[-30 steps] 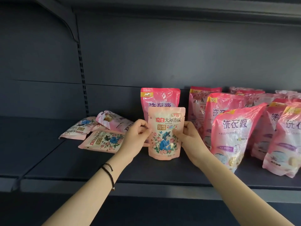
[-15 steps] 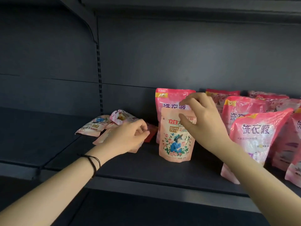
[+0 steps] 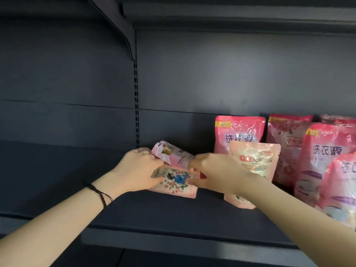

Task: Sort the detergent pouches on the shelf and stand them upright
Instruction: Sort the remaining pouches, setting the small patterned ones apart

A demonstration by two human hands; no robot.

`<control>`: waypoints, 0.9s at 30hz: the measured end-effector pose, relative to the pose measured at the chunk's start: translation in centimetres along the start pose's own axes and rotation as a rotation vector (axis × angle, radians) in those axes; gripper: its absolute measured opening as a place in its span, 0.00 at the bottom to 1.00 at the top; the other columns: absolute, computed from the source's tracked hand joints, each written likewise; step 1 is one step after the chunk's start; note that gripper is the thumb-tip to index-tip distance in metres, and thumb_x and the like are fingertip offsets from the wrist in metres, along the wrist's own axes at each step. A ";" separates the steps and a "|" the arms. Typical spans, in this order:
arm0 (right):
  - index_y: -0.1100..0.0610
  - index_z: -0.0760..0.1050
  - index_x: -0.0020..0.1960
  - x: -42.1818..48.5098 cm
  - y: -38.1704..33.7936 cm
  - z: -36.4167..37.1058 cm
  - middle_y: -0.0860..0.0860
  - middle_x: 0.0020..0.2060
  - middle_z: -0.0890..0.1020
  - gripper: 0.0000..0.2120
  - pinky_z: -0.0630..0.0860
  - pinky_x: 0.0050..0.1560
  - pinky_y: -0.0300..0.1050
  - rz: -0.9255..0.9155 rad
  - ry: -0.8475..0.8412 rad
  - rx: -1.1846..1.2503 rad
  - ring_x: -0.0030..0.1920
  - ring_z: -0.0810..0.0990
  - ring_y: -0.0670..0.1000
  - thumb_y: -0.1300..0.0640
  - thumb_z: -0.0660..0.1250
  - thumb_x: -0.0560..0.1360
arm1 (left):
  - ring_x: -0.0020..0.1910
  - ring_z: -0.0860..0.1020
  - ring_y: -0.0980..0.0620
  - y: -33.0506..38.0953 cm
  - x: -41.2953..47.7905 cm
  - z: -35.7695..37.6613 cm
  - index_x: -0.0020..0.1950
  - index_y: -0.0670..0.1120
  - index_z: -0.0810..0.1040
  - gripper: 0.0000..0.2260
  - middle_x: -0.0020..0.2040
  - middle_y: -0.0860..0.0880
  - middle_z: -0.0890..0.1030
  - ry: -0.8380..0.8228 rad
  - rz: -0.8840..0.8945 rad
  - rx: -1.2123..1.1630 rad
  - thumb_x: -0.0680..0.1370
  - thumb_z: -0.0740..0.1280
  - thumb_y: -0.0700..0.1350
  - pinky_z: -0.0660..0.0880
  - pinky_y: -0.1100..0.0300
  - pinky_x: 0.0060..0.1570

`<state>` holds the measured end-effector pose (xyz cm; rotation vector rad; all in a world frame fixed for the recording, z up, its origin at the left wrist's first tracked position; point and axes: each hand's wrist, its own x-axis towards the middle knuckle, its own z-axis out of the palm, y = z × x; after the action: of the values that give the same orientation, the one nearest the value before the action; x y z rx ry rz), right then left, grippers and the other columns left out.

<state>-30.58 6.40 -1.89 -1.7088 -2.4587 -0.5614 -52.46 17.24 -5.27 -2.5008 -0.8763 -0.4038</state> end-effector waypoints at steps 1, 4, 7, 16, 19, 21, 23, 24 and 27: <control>0.52 0.73 0.53 1.0 -0.2 0.3 0.47 0.47 0.76 0.15 0.73 0.38 0.46 0.010 -0.044 -0.020 0.43 0.76 0.50 0.41 0.62 0.75 | 0.57 0.75 0.54 -0.9 0.0 0.3 0.61 0.58 0.75 0.20 0.51 0.57 0.80 -0.012 0.001 -0.003 0.75 0.56 0.65 0.68 0.59 0.49; 0.53 0.73 0.58 3.9 -0.4 1.1 0.50 0.52 0.78 0.20 0.76 0.42 0.47 0.033 -0.156 -0.137 0.48 0.78 0.53 0.39 0.62 0.75 | 0.54 0.76 0.53 -3.2 -0.1 1.4 0.48 0.57 0.74 0.14 0.44 0.58 0.74 -0.021 0.001 -0.027 0.75 0.57 0.64 0.67 0.57 0.44; 0.53 0.72 0.59 6.8 -0.9 2.1 0.51 0.53 0.79 0.24 0.76 0.44 0.47 0.060 -0.236 -0.218 0.50 0.79 0.55 0.36 0.61 0.74 | 0.54 0.77 0.53 -5.3 0.1 2.7 0.50 0.55 0.76 0.17 0.48 0.57 0.78 -0.064 -0.013 0.004 0.75 0.56 0.65 0.64 0.58 0.42; 0.55 0.72 0.62 11.0 -2.5 6.3 0.51 0.55 0.79 0.21 0.77 0.50 0.45 0.272 -0.300 0.128 0.52 0.78 0.51 0.41 0.61 0.77 | 0.49 0.77 0.56 -6.7 -0.4 6.1 0.50 0.56 0.76 0.24 0.53 0.58 0.78 -0.157 -0.136 -0.271 0.73 0.50 0.70 0.70 0.61 0.35; 0.55 0.74 0.60 11.0 -2.8 7.1 0.51 0.53 0.79 0.20 0.77 0.51 0.45 0.410 -0.381 0.278 0.51 0.78 0.50 0.42 0.62 0.77 | 0.51 0.74 0.57 -6.8 -0.6 6.1 0.49 0.57 0.75 0.21 0.54 0.60 0.75 -0.177 -0.153 -0.321 0.74 0.51 0.69 0.66 0.60 0.34; 0.56 0.76 0.58 11.0 -3.0 7.1 0.51 0.52 0.81 0.19 0.75 0.48 0.41 0.473 -0.445 0.399 0.50 0.79 0.50 0.43 0.64 0.76 | 0.51 0.73 0.57 -6.9 -0.6 5.9 0.47 0.58 0.72 0.18 0.55 0.59 0.74 -0.206 -0.155 -0.349 0.75 0.52 0.69 0.65 0.60 0.34; 0.57 0.79 0.55 11.0 -2.9 6.9 0.52 0.52 0.82 0.17 0.75 0.51 0.42 0.519 -0.454 0.531 0.52 0.79 0.50 0.45 0.67 0.75 | 0.50 0.72 0.58 -7.1 -0.6 5.8 0.45 0.59 0.71 0.16 0.54 0.60 0.74 -0.233 -0.169 -0.383 0.75 0.53 0.68 0.66 0.60 0.35; 0.56 0.80 0.53 11.0 -2.9 6.8 0.52 0.52 0.82 0.14 0.76 0.55 0.44 0.552 -0.435 0.614 0.53 0.79 0.51 0.47 0.69 0.74 | 0.50 0.72 0.58 -7.2 -0.5 5.7 0.46 0.58 0.72 0.16 0.53 0.60 0.73 -0.249 -0.183 -0.408 0.75 0.53 0.68 0.67 0.60 0.36; 0.53 0.79 0.47 11.0 -2.9 5.9 0.53 0.51 0.83 0.06 0.77 0.58 0.50 0.671 -0.364 0.974 0.53 0.82 0.52 0.55 0.73 0.71 | 0.49 0.74 0.59 -7.6 -0.3 5.4 0.48 0.58 0.75 0.19 0.49 0.62 0.74 -0.281 -0.230 -0.492 0.75 0.53 0.69 0.69 0.60 0.37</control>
<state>-36.49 17.33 -4.92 -1.9960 -1.5875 0.9118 -56.97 25.11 -7.57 -2.9650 -1.3170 -0.3826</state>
